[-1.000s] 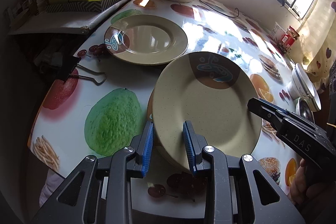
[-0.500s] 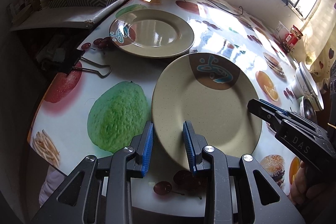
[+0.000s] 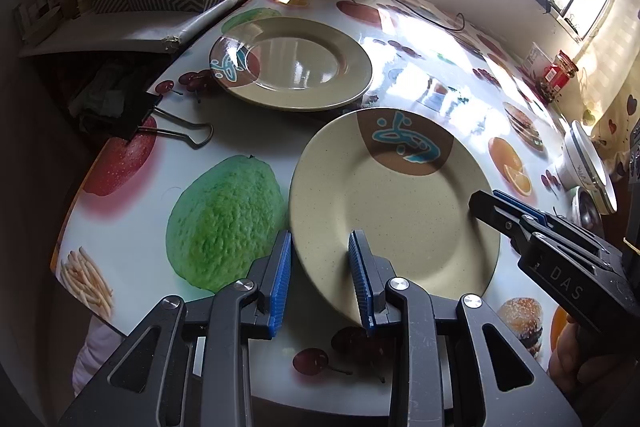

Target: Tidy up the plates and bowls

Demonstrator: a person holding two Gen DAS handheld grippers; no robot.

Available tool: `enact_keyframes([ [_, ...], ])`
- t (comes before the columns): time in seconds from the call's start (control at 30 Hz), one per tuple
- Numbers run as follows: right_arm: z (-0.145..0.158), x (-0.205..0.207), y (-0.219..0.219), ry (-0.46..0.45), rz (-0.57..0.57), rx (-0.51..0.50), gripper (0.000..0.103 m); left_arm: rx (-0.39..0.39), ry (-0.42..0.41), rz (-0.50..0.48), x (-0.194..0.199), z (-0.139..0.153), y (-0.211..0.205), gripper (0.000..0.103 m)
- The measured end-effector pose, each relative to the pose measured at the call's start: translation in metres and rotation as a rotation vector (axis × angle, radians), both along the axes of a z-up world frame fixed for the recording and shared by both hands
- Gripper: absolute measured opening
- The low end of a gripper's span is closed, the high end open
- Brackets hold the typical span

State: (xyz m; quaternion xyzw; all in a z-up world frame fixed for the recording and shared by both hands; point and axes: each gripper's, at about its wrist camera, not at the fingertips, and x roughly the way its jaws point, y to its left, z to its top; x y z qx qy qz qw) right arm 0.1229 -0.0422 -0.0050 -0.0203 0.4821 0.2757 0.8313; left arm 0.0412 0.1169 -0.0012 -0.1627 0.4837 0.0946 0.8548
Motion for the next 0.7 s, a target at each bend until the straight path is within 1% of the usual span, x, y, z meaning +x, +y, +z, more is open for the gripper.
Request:
enact_keyframes([
  [0.4,0.0001,-0.0007,0.0016,-0.012,0.002,-0.012,0.023,0.002,-0.001,-0.004,0.0014,-0.0006,0.0006,0.03],
  [0.57,0.001,0.0,0.0046,-0.016,0.012,-0.016,0.03,-0.004,-0.004,-0.005,0.0016,-0.0008,0.0023,0.03],
  [0.7,0.0009,0.0004,0.0046,-0.016,0.015,-0.015,0.033,-0.01,-0.007,-0.007,0.0013,-0.0009,0.0027,0.03],
])
